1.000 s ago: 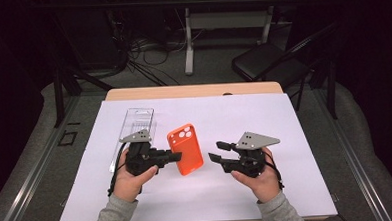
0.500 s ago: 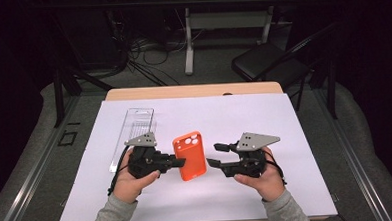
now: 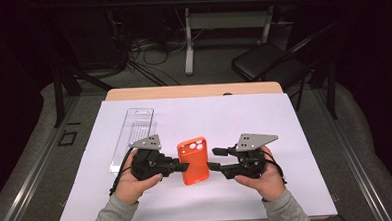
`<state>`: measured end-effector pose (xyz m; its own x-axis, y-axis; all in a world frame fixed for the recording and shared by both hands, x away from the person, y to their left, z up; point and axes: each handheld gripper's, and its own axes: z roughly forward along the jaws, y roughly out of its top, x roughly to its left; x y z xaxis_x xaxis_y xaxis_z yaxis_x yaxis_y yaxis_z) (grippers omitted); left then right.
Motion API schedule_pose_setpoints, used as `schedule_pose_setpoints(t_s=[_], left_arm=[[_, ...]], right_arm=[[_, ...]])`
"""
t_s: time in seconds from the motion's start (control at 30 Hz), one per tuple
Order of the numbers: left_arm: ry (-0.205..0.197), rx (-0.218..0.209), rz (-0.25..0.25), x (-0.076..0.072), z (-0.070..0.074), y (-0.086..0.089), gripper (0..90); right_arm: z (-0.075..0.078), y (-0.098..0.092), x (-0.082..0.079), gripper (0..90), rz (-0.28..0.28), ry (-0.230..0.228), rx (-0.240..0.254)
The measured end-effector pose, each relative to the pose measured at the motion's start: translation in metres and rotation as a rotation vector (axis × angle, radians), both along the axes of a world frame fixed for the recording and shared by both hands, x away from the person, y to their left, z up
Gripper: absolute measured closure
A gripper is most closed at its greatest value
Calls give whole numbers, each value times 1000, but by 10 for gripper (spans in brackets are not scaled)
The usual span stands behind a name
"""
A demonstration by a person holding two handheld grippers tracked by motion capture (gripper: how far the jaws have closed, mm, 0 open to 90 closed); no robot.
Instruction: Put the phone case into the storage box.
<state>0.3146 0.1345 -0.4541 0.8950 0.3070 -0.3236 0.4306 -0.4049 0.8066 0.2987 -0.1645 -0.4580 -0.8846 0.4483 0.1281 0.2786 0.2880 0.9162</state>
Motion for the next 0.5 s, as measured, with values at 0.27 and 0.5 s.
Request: schedule_pose_setpoints(t_s=[0.27, 0.5], left_arm=[[0, 4, -26, -1, 0, -2, 802], [4, 13, -41, -2, -2, -6, 802]], right_arm=[[-1, 0, -1, 520, 41, 8, -4], [-3, 1, -1, 555, 53, 16, -18]])
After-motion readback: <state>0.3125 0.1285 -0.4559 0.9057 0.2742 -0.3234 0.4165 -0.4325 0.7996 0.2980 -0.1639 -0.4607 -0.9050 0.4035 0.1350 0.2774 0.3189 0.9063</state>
